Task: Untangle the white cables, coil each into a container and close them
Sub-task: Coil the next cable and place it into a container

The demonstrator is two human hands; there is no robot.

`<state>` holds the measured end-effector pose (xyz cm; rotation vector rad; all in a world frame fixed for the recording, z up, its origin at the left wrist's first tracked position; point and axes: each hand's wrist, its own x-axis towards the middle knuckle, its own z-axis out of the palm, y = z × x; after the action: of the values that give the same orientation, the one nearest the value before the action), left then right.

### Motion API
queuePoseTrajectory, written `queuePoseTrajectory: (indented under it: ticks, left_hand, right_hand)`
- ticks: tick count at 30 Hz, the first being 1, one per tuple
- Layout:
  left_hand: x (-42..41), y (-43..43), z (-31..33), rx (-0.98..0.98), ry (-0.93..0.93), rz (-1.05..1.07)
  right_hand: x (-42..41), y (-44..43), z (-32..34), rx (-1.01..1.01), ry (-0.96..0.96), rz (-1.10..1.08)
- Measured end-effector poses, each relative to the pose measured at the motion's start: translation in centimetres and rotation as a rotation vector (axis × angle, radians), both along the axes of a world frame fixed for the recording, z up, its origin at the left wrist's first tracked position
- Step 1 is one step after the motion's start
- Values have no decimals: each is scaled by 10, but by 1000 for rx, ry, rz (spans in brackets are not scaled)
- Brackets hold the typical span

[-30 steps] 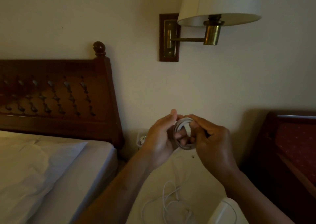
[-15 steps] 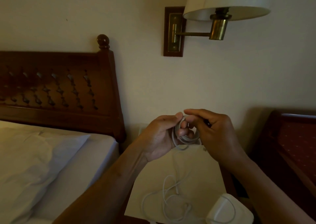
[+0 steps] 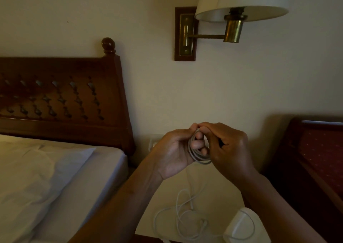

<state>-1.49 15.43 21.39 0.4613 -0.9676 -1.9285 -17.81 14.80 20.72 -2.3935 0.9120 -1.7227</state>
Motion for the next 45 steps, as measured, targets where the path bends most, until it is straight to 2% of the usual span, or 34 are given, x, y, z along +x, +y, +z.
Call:
queuePoseTrajectory:
  ticks: [1, 3, 7, 9, 15, 18, 19, 20, 23, 25, 29, 34, 37, 40, 45]
  left_hand:
    - [-1, 0, -1, 1, -22, 2]
    - [-4, 2, -4, 26, -22, 0]
    - [-5, 3, -13, -6, -105, 100]
    - [-3, 2, -12, -12, -134, 145]
    - [3, 7, -9, -29, -131, 122]
    - [3, 10, -8, -10, -133, 117]
    - [2, 11, -7, -7, -128, 115]
    - [1, 10, -6, -8, -123, 114]
    - [-1, 10, -4, -12, -99, 113]
    - [-2, 10, -2, -19, -102, 104]
    - [1, 9, 1, -32, -141, 136]
    - [4, 5, 5, -64, -177, 128]
    - [2, 3, 6, -34, -154, 86]
    - [-2, 1, 4, -36, -182, 99]
    - [-1, -3, -5, -13, -242, 259]
  right_hand:
    - [-1, -1, -3, -38, 21, -28]
    - [-3, 2, -8, 20, 2, 2]
    - [-12, 13, -16, 432, -106, 220]
    - [-21, 13, -17, 533, -105, 303]
    - [-41, 3, -13, 113, 279, 78]
    - [-42, -3, -5, -140, 455, -165]
    - [-41, -6, -3, -203, 460, -226]
    - [-38, -7, -3, -185, 371, -248]
    - [-20, -2, -2, 215, -126, -153]
    - [-11, 1, -3, 351, -299, -103]
    - [-5, 2, 1, 397, -430, 28]
    - [-1, -1, 1, 563, -557, 92]
    - [-2, -4, 3, 779, -624, 182]
    - [-3, -4, 1, 984, -609, 261]
    - [-10, -2, -4, 1026, -612, 351]
